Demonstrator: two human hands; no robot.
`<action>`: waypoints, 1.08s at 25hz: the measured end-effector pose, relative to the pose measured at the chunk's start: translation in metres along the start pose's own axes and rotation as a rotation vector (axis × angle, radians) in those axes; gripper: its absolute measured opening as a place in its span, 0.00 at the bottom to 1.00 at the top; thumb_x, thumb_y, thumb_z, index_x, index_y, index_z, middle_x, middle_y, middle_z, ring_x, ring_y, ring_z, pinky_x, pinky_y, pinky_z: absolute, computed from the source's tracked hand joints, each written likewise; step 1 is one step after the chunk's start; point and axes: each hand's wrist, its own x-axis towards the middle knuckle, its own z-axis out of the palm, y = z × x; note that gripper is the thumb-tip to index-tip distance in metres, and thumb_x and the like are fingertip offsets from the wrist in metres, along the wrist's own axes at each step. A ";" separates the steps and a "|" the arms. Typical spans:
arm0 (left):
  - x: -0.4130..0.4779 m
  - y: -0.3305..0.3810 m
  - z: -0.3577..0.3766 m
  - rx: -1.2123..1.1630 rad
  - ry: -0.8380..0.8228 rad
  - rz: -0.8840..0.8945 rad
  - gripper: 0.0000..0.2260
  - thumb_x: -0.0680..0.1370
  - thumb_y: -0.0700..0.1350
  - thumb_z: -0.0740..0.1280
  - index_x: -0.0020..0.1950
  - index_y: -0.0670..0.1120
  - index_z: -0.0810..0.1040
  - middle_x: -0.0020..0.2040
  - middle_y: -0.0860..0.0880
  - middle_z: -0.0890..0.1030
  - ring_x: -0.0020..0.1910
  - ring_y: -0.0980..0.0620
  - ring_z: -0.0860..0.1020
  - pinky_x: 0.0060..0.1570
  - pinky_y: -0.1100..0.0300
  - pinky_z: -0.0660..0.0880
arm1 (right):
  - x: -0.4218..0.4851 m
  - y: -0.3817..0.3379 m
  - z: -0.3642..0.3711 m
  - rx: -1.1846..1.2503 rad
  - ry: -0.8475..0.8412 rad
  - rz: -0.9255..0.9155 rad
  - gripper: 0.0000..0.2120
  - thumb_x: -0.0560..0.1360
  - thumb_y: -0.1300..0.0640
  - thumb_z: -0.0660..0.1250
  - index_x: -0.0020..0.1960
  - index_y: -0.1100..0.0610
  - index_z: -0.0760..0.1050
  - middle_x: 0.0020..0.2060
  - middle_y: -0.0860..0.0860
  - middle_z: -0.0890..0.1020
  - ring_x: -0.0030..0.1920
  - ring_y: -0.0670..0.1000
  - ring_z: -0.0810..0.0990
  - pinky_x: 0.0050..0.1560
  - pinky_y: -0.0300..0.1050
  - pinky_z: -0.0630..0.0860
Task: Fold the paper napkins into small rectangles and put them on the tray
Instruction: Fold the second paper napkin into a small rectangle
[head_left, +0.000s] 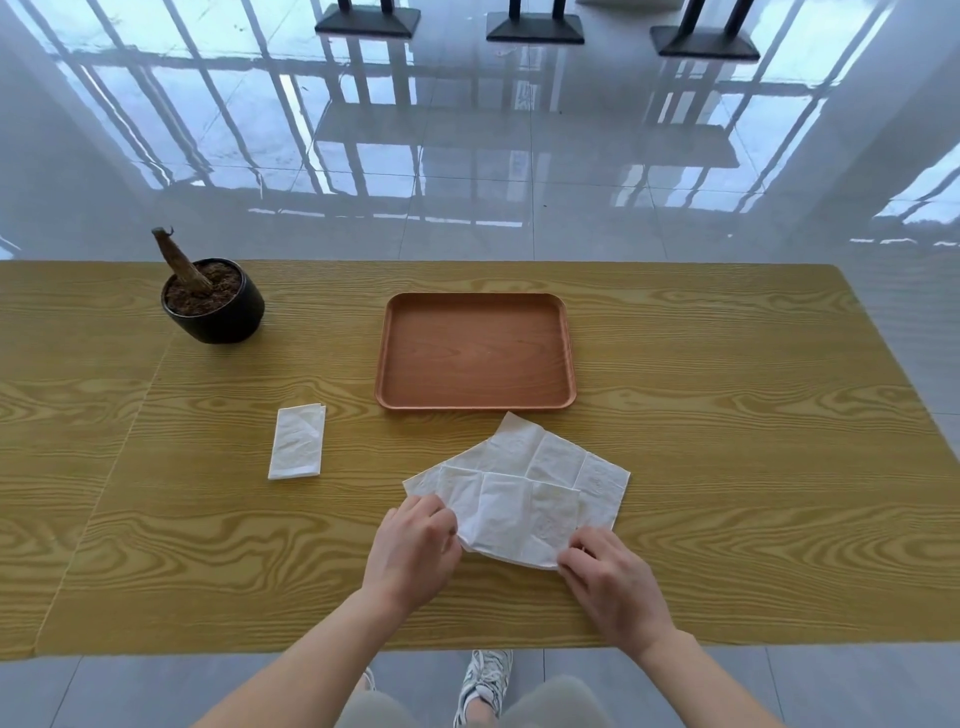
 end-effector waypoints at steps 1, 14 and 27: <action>0.001 0.000 0.000 -0.007 -0.003 -0.002 0.04 0.73 0.42 0.69 0.38 0.45 0.79 0.41 0.51 0.79 0.41 0.49 0.75 0.39 0.52 0.74 | 0.001 -0.001 0.001 -0.007 0.023 -0.003 0.07 0.73 0.61 0.76 0.39 0.56 0.78 0.40 0.49 0.79 0.39 0.52 0.78 0.32 0.47 0.78; 0.004 0.006 0.001 -0.039 0.024 -0.092 0.04 0.73 0.42 0.69 0.38 0.45 0.77 0.38 0.52 0.78 0.38 0.49 0.74 0.34 0.53 0.74 | 0.002 -0.004 0.001 -0.015 -0.031 -0.001 0.10 0.70 0.55 0.78 0.41 0.54 0.77 0.42 0.48 0.78 0.42 0.51 0.78 0.34 0.44 0.77; 0.007 0.021 0.005 0.195 -0.020 0.159 0.28 0.66 0.60 0.74 0.63 0.51 0.77 0.61 0.47 0.78 0.61 0.44 0.75 0.54 0.47 0.75 | 0.027 -0.013 -0.026 0.480 0.024 0.221 0.07 0.75 0.60 0.73 0.42 0.50 0.78 0.49 0.38 0.80 0.35 0.48 0.78 0.40 0.38 0.77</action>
